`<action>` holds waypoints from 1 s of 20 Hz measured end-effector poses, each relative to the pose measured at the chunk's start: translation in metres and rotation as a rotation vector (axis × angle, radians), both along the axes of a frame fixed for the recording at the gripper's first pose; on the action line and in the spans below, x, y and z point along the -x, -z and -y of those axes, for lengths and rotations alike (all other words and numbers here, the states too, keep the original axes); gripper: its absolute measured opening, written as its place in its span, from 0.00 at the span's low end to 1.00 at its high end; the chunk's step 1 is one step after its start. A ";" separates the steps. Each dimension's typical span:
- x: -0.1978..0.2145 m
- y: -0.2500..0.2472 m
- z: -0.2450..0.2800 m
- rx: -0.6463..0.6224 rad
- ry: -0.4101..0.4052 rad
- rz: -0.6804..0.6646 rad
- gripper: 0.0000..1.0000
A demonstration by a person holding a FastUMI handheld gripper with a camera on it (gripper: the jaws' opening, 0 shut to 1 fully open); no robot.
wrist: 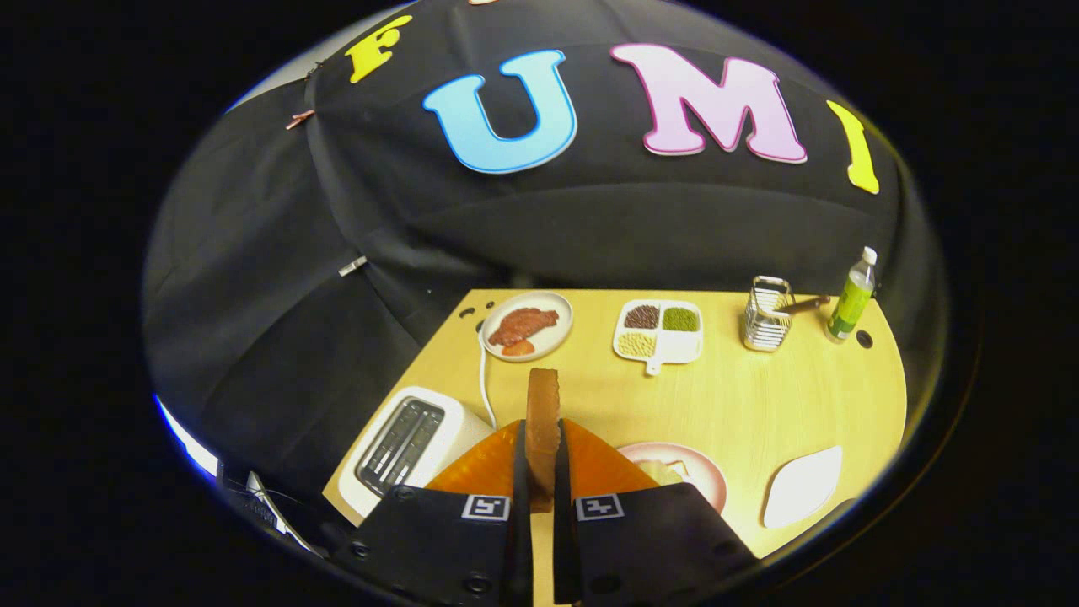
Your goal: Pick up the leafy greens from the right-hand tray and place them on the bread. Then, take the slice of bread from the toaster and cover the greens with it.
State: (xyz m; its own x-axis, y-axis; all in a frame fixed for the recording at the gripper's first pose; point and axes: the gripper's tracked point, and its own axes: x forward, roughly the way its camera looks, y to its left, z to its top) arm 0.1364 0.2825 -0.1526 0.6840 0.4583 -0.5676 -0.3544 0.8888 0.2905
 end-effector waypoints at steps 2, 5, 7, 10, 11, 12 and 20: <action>0.003 0.021 0.009 -0.011 -0.006 -0.042 0.14; 0.005 0.049 0.021 -0.026 -0.019 -0.086 0.14; 0.007 0.069 0.026 -0.029 -0.032 -0.119 0.14; 0.010 0.088 0.041 -0.015 -0.052 -0.149 0.14; 0.010 0.095 0.045 -0.012 -0.054 -0.156 0.14; 0.011 0.103 0.048 -0.008 -0.058 -0.166 0.14; 0.003 0.138 0.093 0.022 -0.003 -0.226 0.18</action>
